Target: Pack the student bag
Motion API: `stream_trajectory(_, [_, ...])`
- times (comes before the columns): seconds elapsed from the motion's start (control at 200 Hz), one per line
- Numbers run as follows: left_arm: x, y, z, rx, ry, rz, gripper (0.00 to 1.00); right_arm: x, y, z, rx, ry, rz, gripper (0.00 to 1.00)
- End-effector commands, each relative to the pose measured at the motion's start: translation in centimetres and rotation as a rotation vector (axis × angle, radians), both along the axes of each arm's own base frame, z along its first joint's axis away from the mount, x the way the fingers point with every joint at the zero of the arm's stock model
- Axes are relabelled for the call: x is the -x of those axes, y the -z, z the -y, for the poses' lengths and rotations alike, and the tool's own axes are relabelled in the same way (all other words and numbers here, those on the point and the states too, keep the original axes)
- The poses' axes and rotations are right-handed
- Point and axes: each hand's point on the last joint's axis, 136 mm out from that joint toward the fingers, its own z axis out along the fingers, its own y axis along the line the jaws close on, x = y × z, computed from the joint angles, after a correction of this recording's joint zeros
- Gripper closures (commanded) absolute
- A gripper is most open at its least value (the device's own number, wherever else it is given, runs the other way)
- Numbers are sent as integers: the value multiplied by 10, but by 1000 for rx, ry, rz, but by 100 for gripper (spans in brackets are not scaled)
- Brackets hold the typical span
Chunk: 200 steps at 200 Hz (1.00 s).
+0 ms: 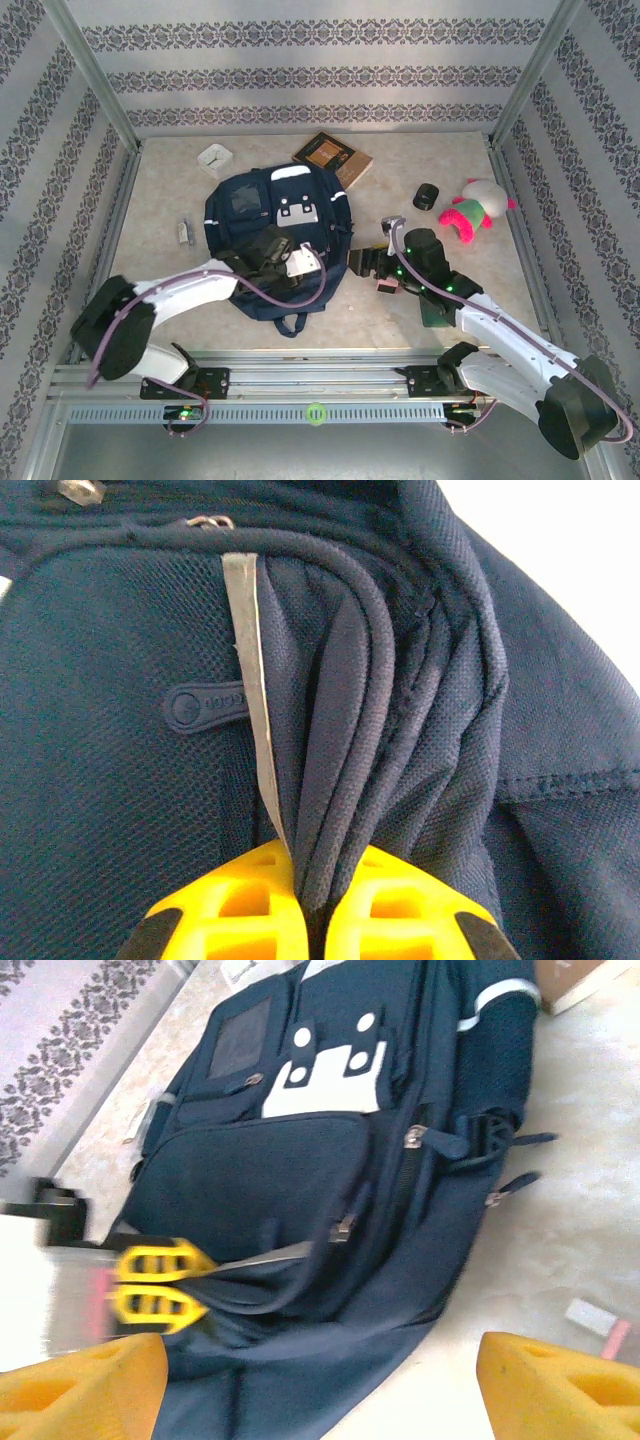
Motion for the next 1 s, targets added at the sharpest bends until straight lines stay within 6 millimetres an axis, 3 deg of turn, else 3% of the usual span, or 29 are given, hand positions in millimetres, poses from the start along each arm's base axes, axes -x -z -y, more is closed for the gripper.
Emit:
stream_trajectory(0.0, [7, -63, 7, 222, 21, 62, 100, -5, -4, 5, 45, -43, 69, 19])
stream_trajectory(0.115, [12, -105, -6, 307, 32, 116, 100, -12, 4, 7, 118, -121, 114, 24])
stream_trajectory(0.245, [10, -133, -32, 352, 10, 165, 100, -17, 9, 6, 229, -272, 193, 30])
stream_trajectory(0.37, [8, -143, -53, 346, -16, 198, 100, -16, 11, 1, 366, -497, 334, 36])
stream_trajectory(0.565, [7, -156, -58, 383, -8, 219, 100, -27, 22, -19, 414, -685, 456, 44])
stream_trajectory(0.864, [10, -163, -56, 396, 33, 221, 100, -63, 32, -55, 361, -782, 478, 46])
stream_trajectory(0.994, [11, -166, -55, 405, 45, 225, 100, -70, 30, -67, 347, -814, 485, 46])
